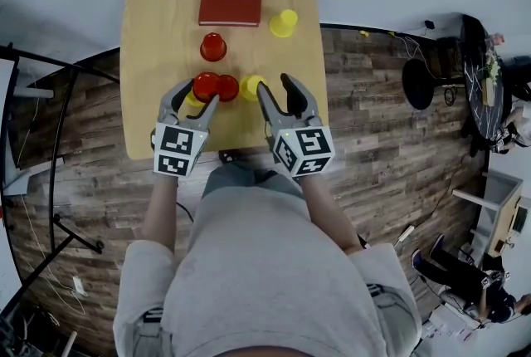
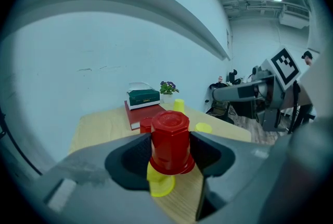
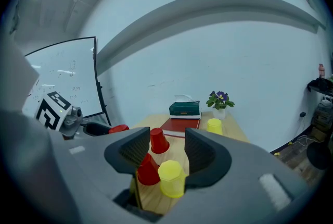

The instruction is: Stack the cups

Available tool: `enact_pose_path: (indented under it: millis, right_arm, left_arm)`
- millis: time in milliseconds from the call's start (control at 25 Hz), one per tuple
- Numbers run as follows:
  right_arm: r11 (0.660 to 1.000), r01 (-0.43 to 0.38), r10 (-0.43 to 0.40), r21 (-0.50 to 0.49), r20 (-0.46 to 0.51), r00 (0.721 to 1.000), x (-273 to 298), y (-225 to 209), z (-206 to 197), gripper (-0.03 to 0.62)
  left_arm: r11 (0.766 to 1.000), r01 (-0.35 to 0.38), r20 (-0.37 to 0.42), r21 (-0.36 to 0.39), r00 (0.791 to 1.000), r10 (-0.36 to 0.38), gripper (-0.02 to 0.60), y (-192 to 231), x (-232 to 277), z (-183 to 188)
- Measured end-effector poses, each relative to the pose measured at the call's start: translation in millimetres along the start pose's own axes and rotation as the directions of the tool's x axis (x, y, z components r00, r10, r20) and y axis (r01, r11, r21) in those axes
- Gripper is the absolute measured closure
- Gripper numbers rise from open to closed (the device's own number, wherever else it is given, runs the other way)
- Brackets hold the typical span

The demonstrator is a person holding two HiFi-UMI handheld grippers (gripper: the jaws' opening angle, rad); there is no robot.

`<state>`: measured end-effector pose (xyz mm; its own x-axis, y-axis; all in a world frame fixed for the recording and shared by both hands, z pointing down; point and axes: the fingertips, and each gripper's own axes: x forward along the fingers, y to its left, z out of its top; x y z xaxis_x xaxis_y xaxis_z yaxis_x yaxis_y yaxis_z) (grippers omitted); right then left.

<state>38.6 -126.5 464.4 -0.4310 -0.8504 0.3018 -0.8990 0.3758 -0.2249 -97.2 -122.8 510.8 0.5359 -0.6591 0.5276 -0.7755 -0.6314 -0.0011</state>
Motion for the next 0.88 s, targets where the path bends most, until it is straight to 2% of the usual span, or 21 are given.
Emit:
enact_pose_path:
  millis: [80, 160, 320, 400, 520, 640, 880]
  right_arm:
    - [1.0, 0.004, -0.004, 0.001, 0.0, 1.0, 0, -1, 0, 0.379]
    - [1.0, 0.009, -0.009, 0.003, 0.002, 1.0, 0, -2, 0, 0.379]
    - [1.0, 0.023, -0.023, -0.004, 0.008, 1.0, 1, -7, 5, 0.379]
    - [1.0, 0.03, -0.03, -0.006, 0.01, 1.0, 3, -11, 9, 0.379]
    - [0.999, 0.04, -0.04, -0.009, 0.013, 0.999, 7, -21, 16, 0.379]
    - [0.999, 0.05, -0.05, -0.017, 0.001, 0.999, 13, -34, 18, 0.379]
    - [0.998, 0.057, -0.059, -0.035, -0.06, 0.996, 39, -72, 17, 0.372]
  left_arm:
    - [1.0, 0.003, 0.007, 0.001, 1.0, -0.003, 0.339, 0, 1, 1]
    - [1.0, 0.013, 0.032, -0.006, 0.999, -0.012, 0.312, -1, -1, 4]
    - [0.999, 0.016, 0.135, -0.035, 0.991, -0.011, 0.305, 0, -15, 22]
    - [0.998, 0.004, 0.195, -0.063, 0.981, 0.008, 0.309, 3, -27, 33]
    - [0.995, -0.023, 0.274, -0.096, 0.96, 0.048, 0.36, 8, -44, 47]
    - [0.992, -0.044, 0.339, -0.119, 0.937, 0.083, 0.365, 12, -58, 58]
    - [0.979, -0.097, 0.374, -0.18, 0.914, 0.159, 0.365, 18, -76, 67]
